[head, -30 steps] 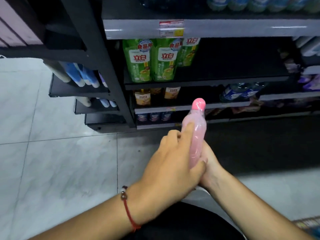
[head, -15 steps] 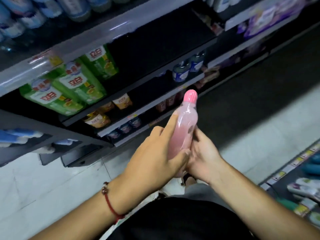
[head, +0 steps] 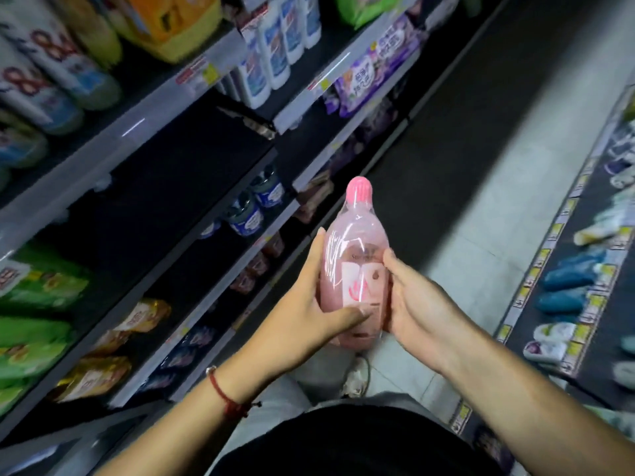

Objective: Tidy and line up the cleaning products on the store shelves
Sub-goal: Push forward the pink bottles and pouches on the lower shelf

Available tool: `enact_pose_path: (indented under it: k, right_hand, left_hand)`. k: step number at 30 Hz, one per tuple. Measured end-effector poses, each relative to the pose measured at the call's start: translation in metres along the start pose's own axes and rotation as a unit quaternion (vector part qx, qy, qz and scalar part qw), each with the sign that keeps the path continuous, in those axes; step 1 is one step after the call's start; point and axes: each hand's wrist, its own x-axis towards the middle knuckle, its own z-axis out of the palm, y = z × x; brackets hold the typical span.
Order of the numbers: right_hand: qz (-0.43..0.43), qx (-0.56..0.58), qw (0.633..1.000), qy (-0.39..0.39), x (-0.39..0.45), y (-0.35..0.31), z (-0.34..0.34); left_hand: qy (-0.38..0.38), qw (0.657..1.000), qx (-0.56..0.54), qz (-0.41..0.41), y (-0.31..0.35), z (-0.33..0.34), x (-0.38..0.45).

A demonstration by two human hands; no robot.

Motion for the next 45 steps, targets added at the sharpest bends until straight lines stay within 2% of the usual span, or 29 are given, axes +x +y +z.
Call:
enact_pose_path:
  k: [4, 12, 18, 22, 25, 34, 41, 45]
  right_hand:
    - [-0.052, -0.077, 0.996, -0.010, 0.005, -0.043, -0.013]
    - [-0.152, -0.209, 0.966, -0.014, 0.039, -0.135, -0.010]
    - [-0.222, -0.208, 0.953, 0.005, 0.081, -0.224, -0.002]
    - [-0.255, -0.165, 0.950, 0.072, 0.117, -0.275, -0.010]
    - [-0.272, -0.130, 0.950, 0.076, 0.134, -0.307, -0.017]
    - [-0.303, -0.127, 0.940, 0.091, 0.203, -0.413, -0.059]
    - [-0.275, -0.202, 0.940, 0.007, 0.253, -0.535, -0.090]
    - [-0.275, -0.263, 0.924, -0.049, 0.281, -0.605, -0.104]
  left_hand:
    - [-0.016, 0.997, -0.076, 0.027, 0.023, 0.000, 0.052]
    - [-0.030, 0.981, -0.190, 0.015, 0.051, -0.020, 0.165]
    - [-0.070, 0.977, -0.194, 0.046, 0.098, -0.039, 0.266]
    - [-0.086, 0.983, -0.135, 0.091, 0.141, -0.039, 0.328]
    - [-0.076, 0.985, -0.112, 0.109, 0.162, -0.033, 0.363]
    - [0.008, 0.983, -0.021, 0.183, 0.229, -0.018, 0.468]
    - [0.105, 0.980, 0.005, 0.172, 0.286, 0.004, 0.551]
    - [0.155, 0.975, 0.008, 0.156, 0.311, 0.017, 0.598]
